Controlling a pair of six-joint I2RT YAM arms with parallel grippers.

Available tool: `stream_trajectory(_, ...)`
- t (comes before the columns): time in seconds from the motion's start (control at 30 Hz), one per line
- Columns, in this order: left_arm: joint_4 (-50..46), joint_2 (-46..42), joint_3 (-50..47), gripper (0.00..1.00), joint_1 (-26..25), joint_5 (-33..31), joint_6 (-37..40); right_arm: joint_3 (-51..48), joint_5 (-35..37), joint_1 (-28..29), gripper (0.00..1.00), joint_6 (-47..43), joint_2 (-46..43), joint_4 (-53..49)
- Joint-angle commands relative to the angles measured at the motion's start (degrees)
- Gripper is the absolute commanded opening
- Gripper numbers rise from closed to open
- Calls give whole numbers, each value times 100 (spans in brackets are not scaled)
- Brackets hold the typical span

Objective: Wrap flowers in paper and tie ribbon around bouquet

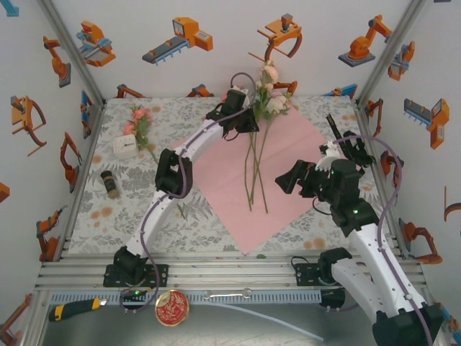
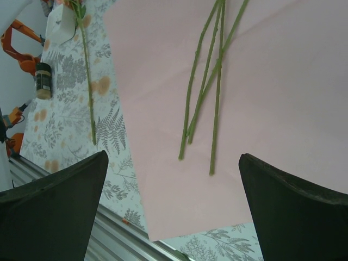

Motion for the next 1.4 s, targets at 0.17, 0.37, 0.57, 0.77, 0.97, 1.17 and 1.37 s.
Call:
stream_trajectory(0.17,-186,-1042,-156,32,113,-116,333,21,247,33,95,-77,-257,-134)
stream_trajectory(0.37,193,-3612,-3211,34,331,-1467,1057,-3,366,36,95,94,-458,-250)
stream_trajectory(0.57,454,-5656,-6025,35,1139,-3184,1428,-152,85,44,95,273,-474,82)
stream_trajectory(0.77,125,-5853,-6751,35,2203,-3626,1534,-134,-134,41,95,345,-82,519)
stream_trajectory(0.97,-436,-4834,-6106,35,2680,-3760,1713,-35,-179,39,95,340,217,613)
stream_trajectory(1.17,-1085,-3733,-5236,38,2889,-3466,1859,-69,-84,44,95,294,118,507)
stream_trajectory(1.37,-1296,-3200,-4846,39,2950,-3212,1869,-59,-14,43,95,259,59,418)
